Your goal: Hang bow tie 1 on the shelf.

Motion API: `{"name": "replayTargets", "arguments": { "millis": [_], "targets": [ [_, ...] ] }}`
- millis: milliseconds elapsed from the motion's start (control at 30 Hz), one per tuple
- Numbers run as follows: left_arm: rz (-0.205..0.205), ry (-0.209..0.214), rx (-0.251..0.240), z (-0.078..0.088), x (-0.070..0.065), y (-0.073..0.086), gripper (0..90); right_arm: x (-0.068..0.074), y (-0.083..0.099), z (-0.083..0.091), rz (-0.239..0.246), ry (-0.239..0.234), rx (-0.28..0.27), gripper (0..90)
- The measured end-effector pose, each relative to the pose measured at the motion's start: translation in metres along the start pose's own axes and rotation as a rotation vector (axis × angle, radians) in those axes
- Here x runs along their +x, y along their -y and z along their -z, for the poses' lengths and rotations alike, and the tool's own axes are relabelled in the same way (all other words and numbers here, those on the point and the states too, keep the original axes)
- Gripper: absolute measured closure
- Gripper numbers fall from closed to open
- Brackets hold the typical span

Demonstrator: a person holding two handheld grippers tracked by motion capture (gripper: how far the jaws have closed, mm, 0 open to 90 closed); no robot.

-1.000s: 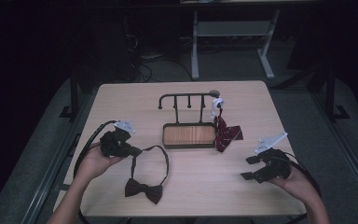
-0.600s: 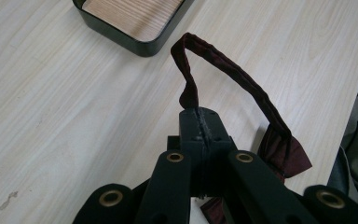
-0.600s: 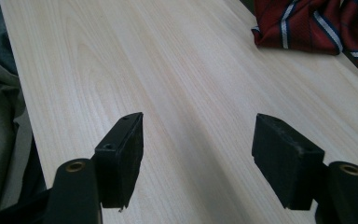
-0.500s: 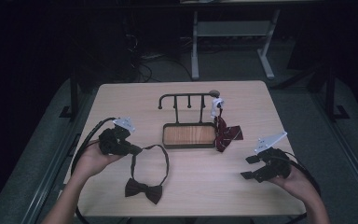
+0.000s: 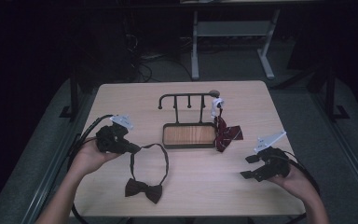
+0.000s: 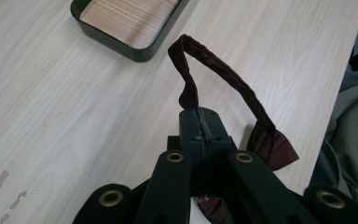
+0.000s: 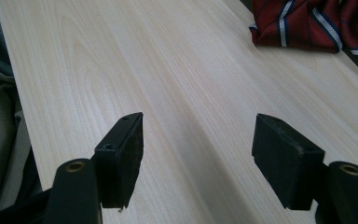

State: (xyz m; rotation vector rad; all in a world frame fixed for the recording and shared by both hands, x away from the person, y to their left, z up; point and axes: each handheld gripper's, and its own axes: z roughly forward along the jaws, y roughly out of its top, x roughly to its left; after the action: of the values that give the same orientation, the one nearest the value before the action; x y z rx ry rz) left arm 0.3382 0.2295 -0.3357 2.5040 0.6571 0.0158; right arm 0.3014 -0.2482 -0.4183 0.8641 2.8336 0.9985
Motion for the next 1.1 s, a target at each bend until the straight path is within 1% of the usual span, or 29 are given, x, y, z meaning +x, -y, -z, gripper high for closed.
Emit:
{"name": "replayTargets", "arguments": {
  "millis": [67,133,200,233,333,433,567,767,867,933,967,1100],
  "targets": [
    [0.003,0.003,-0.009,0.003,-0.001,-0.001,89.5,0.0,0.0,0.0,0.0,0.001,0.0,33.1],
    [-0.01,0.003,-0.004,0.007,-0.002,-0.003,89.5,0.0,0.0,0.0,-0.003,0.004,0.0,33.0],
    [-0.013,0.003,-0.008,0.01,-0.004,-0.005,89.5,0.001,0.0,0.0,-0.002,0.007,-0.001,33.0],
    [-0.026,0.002,-0.004,0.012,-0.004,-0.006,89.5,0.001,0.0,0.0,-0.002,0.007,-0.001,33.0],
    [-0.026,0.013,-0.015,0.017,-0.005,-0.01,89.5,0.0,0.0,0.0,-0.003,0.006,0.0,32.9],
    [-0.033,0.013,-0.012,0.021,-0.006,-0.013,89.5,0.0,0.0,0.0,-0.001,0.006,0.0,33.0],
    [-0.037,0.024,-0.029,0.028,-0.007,-0.016,89.6,-0.001,0.0,0.0,-0.002,0.008,-0.001,32.9],
    [-0.048,0.013,-0.024,0.037,-0.008,-0.022,89.5,-0.001,0.0,0.0,-0.002,0.01,0.001,32.8],
    [-0.055,0.0,-0.025,0.042,-0.008,-0.025,89.5,-0.001,0.0,-0.001,0.0,0.012,0.003,32.7],
    [-0.067,-0.002,-0.018,0.044,-0.007,-0.026,89.5,-0.002,0.001,-0.003,-0.004,0.011,0.009,32.7],
    [-0.064,-0.007,-0.019,0.044,-0.007,-0.027,89.5,-0.001,0.001,-0.003,-0.009,0.008,0.013,32.7],
    [-0.069,-0.004,-0.016,0.047,-0.006,-0.031,89.5,-0.002,0.001,-0.004,-0.003,0.006,0.011,32.7]
  ]
}}
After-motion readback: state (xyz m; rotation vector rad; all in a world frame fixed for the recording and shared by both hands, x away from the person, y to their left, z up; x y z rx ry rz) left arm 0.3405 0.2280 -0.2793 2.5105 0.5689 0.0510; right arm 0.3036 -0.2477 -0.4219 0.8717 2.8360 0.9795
